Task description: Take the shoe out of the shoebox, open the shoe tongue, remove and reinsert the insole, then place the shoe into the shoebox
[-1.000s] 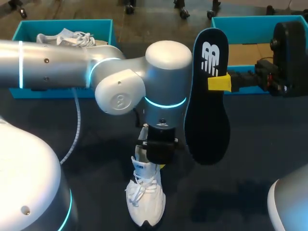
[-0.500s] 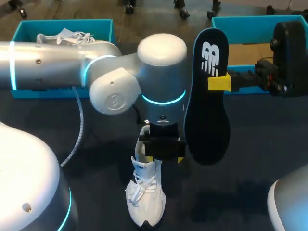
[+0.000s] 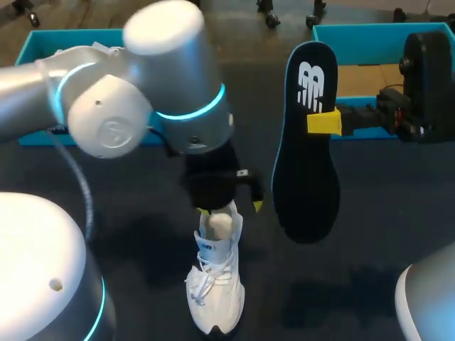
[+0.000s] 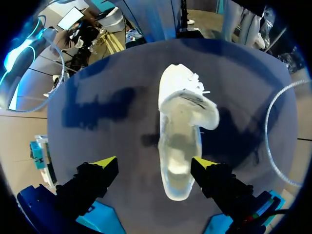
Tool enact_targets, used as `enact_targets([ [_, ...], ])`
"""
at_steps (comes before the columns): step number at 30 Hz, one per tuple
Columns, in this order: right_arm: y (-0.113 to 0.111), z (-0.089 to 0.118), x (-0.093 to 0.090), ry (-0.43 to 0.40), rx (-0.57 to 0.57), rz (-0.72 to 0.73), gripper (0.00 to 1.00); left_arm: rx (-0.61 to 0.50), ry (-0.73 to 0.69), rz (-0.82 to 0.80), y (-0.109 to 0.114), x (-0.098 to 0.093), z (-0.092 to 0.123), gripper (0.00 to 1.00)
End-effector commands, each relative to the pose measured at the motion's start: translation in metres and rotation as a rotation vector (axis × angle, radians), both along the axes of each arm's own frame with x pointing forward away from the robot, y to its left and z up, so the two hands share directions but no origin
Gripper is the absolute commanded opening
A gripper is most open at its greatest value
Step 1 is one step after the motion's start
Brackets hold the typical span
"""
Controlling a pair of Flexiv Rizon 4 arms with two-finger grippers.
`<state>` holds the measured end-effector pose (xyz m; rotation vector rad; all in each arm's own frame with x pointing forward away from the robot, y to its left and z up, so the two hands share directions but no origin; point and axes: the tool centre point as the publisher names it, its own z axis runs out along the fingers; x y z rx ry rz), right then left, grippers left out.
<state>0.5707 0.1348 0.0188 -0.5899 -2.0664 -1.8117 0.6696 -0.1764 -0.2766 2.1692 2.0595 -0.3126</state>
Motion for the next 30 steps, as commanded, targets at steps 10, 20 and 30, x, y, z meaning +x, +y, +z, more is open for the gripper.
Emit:
enact_targets([
  [10,0.003,0.001,0.004,0.003,-0.003,0.005,0.0,-0.53,0.042,-0.143,0.034,0.03,0.02,1.0],
  [20,0.003,0.001,0.004,0.003,-0.003,0.005,0.0,-0.681,0.1,-0.133,0.037,0.037,0.033,1.0],
  [30,0.003,0.001,0.004,0.003,-0.003,0.005,0.0,-0.845,0.105,-0.092,0.033,0.047,0.036,1.0],
])
